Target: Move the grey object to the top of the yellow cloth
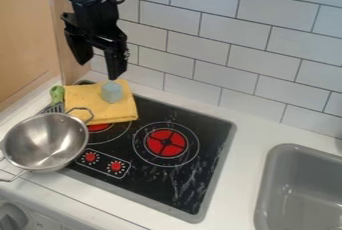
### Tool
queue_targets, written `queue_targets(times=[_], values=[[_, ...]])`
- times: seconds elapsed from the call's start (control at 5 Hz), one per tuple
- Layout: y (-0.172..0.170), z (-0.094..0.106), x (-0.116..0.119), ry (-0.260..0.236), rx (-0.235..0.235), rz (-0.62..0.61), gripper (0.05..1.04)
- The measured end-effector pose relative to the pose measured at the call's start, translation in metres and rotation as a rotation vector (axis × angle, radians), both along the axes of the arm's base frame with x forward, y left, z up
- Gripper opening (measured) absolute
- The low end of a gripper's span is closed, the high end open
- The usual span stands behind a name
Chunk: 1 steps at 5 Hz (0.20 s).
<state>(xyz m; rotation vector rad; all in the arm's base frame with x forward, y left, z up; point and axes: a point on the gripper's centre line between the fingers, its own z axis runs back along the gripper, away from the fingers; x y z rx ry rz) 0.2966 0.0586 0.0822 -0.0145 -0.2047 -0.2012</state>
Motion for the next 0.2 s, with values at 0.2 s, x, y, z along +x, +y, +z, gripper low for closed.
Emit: queue_targets(times=[0.2], values=[[-0.0004,-0.0008,-0.0012,0.0,0.0,-0.005,0.999]])
